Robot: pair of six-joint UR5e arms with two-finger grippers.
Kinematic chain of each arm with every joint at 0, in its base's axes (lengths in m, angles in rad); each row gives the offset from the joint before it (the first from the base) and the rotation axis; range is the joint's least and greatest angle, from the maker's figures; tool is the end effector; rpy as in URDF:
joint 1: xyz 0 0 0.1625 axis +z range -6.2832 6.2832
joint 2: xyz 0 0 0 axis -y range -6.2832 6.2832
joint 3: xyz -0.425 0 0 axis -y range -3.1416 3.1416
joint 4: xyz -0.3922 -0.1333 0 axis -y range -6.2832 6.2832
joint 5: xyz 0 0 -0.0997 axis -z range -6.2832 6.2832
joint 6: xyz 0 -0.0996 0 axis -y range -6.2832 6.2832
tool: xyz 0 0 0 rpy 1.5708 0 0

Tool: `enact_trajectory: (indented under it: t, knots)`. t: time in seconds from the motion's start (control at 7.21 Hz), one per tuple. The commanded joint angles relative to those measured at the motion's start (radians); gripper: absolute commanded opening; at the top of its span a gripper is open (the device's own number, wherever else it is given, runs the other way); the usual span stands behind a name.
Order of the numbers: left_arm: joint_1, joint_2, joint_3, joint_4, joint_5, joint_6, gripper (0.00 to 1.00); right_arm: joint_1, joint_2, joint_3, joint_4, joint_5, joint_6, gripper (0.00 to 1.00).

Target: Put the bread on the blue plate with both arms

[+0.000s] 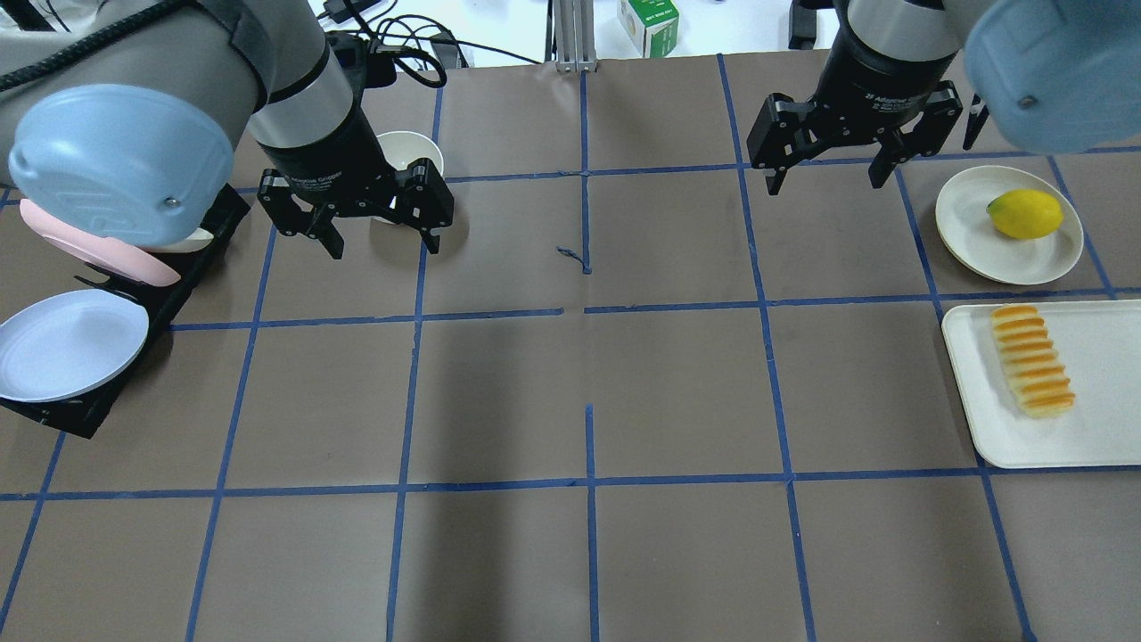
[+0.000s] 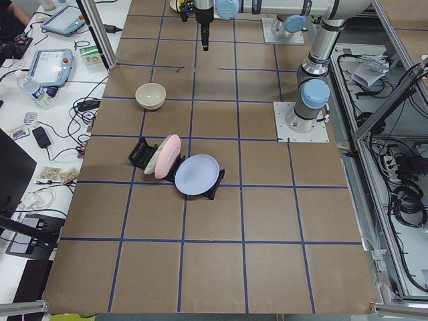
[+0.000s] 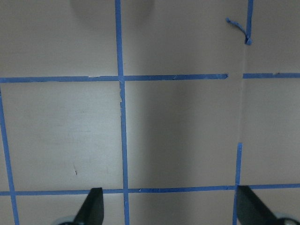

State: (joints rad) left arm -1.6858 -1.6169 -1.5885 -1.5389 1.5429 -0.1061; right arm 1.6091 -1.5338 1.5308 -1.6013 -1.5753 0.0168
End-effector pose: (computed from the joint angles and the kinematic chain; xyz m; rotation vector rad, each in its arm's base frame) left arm -0.1934 -0.4885 0.4593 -0.0132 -3.1169 -0.0542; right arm 0.1523 -0.5054 0.4922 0.0336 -3.1374 0.0527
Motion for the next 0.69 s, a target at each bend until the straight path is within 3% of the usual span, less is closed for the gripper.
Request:
enact_trajectory:
  t: [0.0,0.55]
  knots:
    - [0.000,0.002,0.004,0.000,0.000,0.000,1.00,0.000,0.000,0.000,0.001,-0.002,0.000,1.00]
    - [0.008,0.015,-0.002,-0.003,0.005,0.009,1.00,-0.034,-0.014,-0.002,0.017,-0.017,-0.003,1.00]
